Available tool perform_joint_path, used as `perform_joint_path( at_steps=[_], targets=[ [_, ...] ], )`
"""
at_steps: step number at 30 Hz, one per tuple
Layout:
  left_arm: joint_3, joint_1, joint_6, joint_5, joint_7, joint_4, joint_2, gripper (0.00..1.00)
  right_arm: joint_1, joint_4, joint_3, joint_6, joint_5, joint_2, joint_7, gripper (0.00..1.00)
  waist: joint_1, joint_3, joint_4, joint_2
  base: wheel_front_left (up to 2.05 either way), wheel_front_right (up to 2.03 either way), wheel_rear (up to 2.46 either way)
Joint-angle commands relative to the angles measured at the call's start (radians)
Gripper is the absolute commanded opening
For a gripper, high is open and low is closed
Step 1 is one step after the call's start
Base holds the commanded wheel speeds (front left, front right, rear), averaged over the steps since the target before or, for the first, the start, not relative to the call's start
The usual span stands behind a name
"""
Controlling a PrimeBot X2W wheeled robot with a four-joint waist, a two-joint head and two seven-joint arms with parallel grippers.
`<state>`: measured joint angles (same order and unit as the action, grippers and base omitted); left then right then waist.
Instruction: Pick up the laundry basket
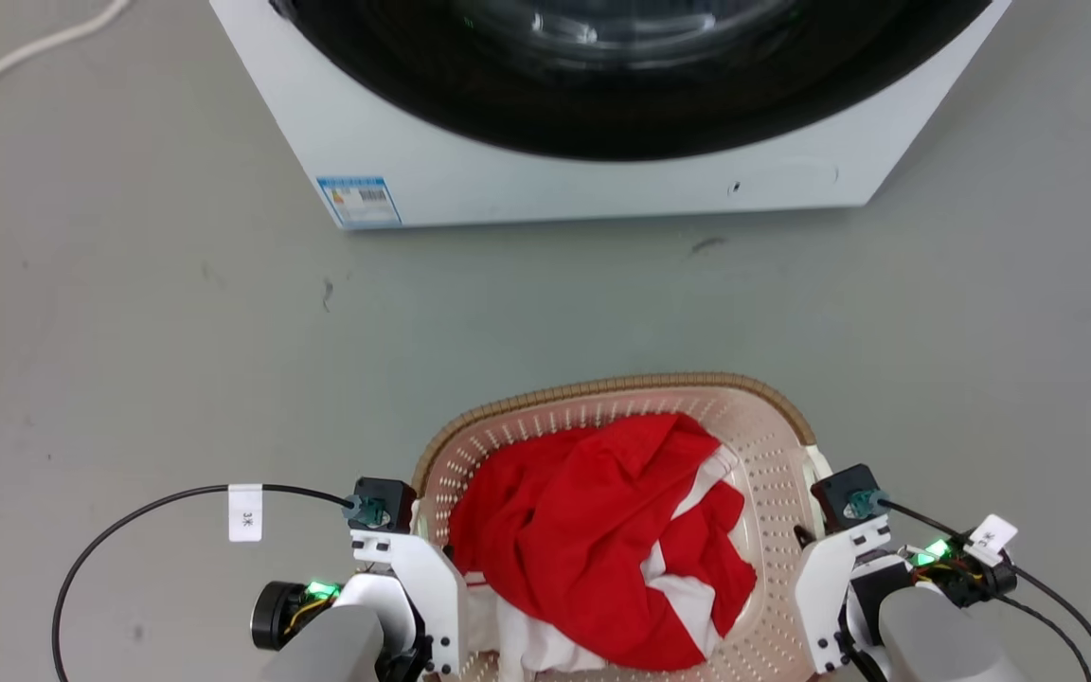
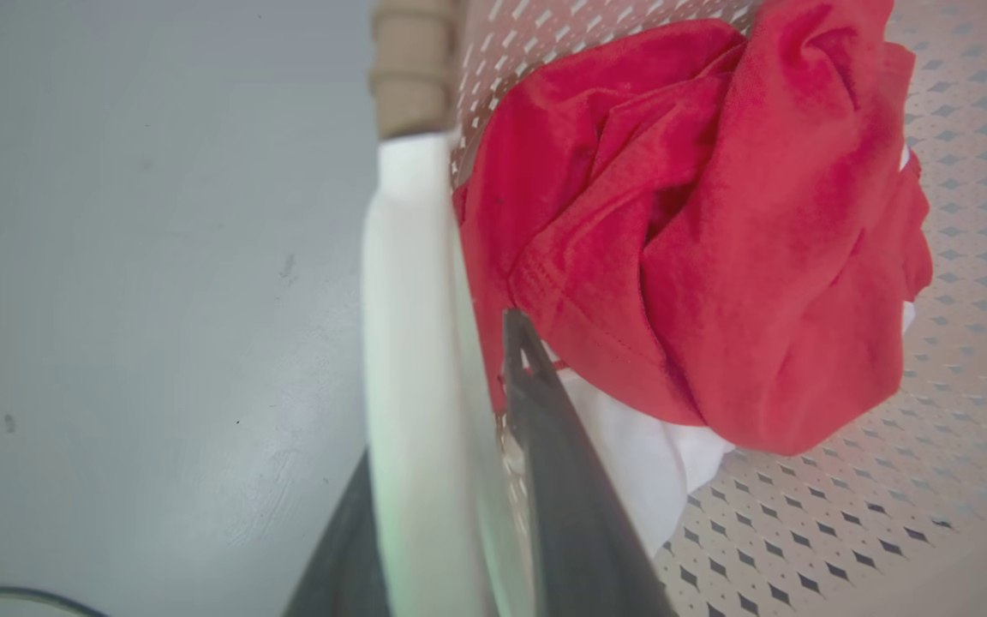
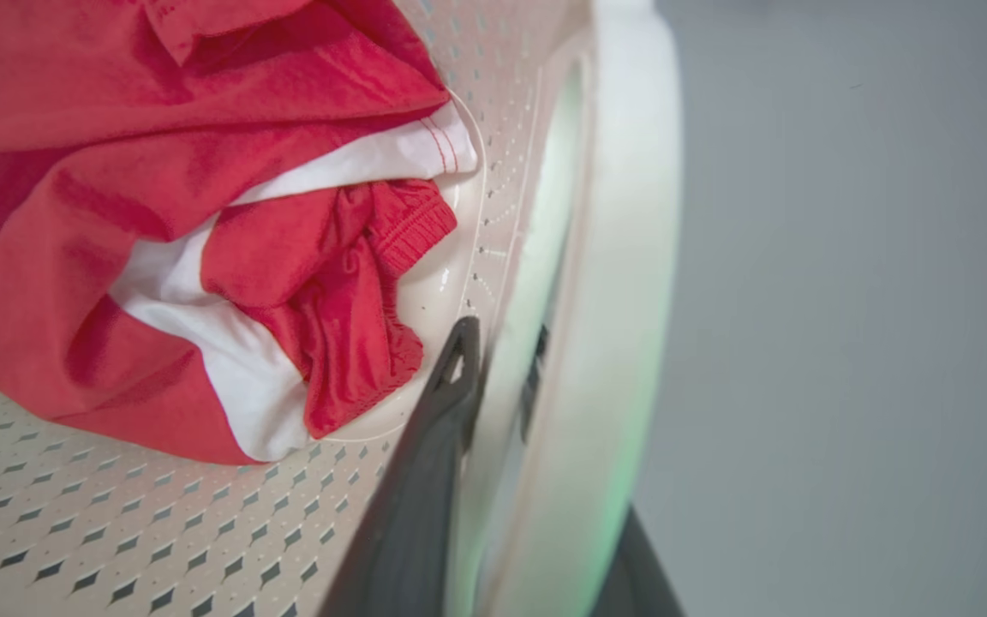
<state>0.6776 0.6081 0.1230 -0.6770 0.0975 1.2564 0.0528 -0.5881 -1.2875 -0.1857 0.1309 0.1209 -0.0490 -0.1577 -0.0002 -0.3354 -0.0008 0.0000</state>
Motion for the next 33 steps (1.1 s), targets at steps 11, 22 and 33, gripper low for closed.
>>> perform_joint_path(
  at_steps=[11, 22, 33],
  targets=[
    [0.061, -0.069, 0.013, -0.09, -0.152, -0.022, 0.009, 0.0, 0.063, 0.0, -0.224, 0.0, -0.179, 0.0, 0.14, 0.0, 0.0002, 0.201, 0.001, 0.0, 0.0, 0.0, 0.0],
    [0.117, -0.125, 0.013, -0.18, -0.292, -0.062, 0.047, 0.0, 0.117, 0.02, -0.425, 0.0, -0.382, -0.005, 0.264, 0.0, 0.0002, 0.325, -0.01, 0.0, 0.0, 0.0, 0.0],
    [0.168, -0.089, 0.013, -0.232, -0.358, -0.07, 0.074, 0.0, 0.097, 0.079, -0.595, 0.001, -0.558, -0.045, 0.359, 0.0, 0.0002, 0.367, -0.024, 0.0, 0.0, 0.0, 0.0]
  ],
)
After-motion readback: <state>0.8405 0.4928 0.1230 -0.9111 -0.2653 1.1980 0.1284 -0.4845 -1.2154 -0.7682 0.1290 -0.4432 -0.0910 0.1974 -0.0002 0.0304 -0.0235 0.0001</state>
